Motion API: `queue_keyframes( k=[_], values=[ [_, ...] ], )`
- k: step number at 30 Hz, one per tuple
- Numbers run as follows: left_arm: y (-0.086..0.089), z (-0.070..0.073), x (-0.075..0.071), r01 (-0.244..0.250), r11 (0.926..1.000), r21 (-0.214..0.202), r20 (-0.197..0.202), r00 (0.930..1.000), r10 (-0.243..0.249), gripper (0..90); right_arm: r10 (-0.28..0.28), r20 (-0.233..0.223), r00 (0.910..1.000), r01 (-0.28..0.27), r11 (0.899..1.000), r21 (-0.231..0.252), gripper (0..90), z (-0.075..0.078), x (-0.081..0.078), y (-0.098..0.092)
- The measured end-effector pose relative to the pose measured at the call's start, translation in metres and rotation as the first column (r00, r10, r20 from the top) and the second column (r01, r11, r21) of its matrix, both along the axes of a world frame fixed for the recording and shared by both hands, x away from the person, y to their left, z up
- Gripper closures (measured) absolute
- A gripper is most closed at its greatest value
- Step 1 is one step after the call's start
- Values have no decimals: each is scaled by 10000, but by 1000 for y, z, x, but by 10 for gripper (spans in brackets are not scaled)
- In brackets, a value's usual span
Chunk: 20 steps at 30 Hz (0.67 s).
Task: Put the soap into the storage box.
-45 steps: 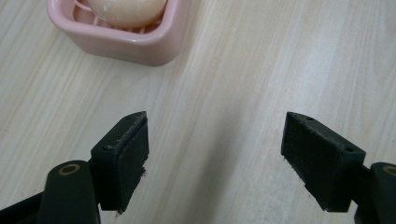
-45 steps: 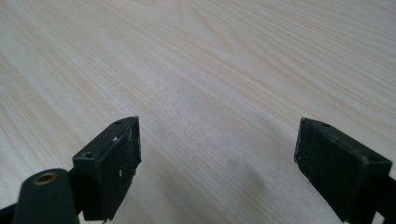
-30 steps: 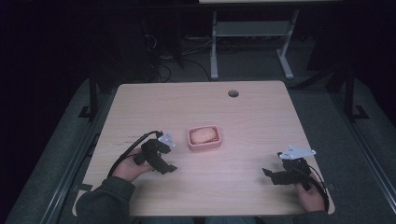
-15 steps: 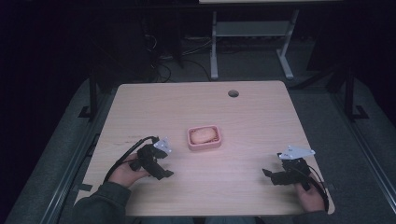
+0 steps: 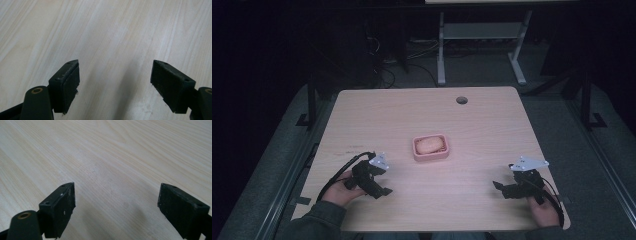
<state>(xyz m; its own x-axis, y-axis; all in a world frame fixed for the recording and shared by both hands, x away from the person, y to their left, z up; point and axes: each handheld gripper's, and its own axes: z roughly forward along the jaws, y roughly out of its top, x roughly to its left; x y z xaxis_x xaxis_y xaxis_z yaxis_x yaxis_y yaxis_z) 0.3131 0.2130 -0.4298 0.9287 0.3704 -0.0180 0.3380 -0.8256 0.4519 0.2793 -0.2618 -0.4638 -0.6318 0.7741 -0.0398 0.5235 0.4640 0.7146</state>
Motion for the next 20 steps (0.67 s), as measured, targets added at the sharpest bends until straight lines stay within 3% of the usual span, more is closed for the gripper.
queue_keyframes(
  k=[20],
  values=[
    [20,-4,-26,-310,9991,-285,149,9994,314,232,55,66,10000,-55,10000,-28,142,2,-4,-1]
  ],
)
